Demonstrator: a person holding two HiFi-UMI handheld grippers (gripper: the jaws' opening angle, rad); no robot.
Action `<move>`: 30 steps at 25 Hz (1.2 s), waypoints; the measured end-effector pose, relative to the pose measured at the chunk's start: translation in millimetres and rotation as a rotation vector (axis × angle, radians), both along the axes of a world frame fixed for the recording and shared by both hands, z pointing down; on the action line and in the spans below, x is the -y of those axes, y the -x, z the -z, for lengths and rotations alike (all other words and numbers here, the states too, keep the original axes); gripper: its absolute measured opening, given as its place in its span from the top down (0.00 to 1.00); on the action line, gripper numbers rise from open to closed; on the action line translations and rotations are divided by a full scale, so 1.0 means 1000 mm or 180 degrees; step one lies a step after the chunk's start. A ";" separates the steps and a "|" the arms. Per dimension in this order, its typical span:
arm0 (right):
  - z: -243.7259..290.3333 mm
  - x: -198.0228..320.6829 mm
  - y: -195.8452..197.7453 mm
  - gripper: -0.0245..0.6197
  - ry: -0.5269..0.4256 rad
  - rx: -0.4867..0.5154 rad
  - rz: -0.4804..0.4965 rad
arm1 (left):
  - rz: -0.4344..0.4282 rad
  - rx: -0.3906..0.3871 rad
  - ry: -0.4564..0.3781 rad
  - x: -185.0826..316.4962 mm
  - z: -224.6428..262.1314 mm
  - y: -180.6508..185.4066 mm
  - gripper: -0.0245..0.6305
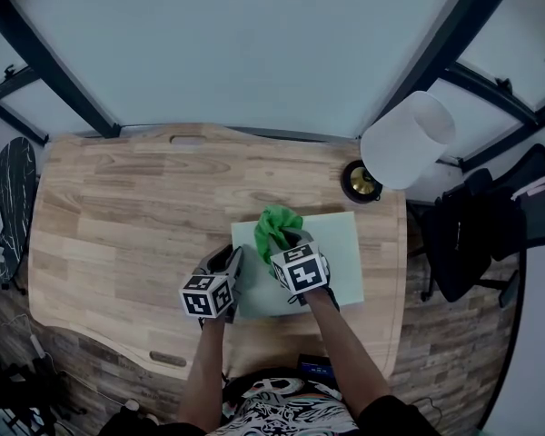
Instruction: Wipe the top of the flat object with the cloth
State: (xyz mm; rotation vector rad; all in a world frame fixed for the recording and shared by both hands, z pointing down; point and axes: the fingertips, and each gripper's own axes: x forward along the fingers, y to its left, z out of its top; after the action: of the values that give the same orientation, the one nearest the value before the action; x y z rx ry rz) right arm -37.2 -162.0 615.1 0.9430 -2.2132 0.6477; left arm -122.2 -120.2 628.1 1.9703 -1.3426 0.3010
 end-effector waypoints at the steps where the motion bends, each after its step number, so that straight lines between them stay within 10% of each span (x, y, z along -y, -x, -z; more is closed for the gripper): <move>1: 0.000 0.000 0.002 0.84 0.0002 0.0002 0.0012 | 0.0000 -0.0004 0.0001 0.000 0.000 0.000 0.81; 30: 0.002 -0.006 0.038 0.84 -0.0042 0.0031 0.0246 | 0.0006 -0.0060 -0.0031 0.000 0.001 -0.001 0.81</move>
State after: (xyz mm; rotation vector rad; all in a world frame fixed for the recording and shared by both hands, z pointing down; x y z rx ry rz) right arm -75.5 -156.3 613.2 0.8581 -2.2531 0.6040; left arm -121.5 -120.4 626.9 1.9750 -1.3362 0.2748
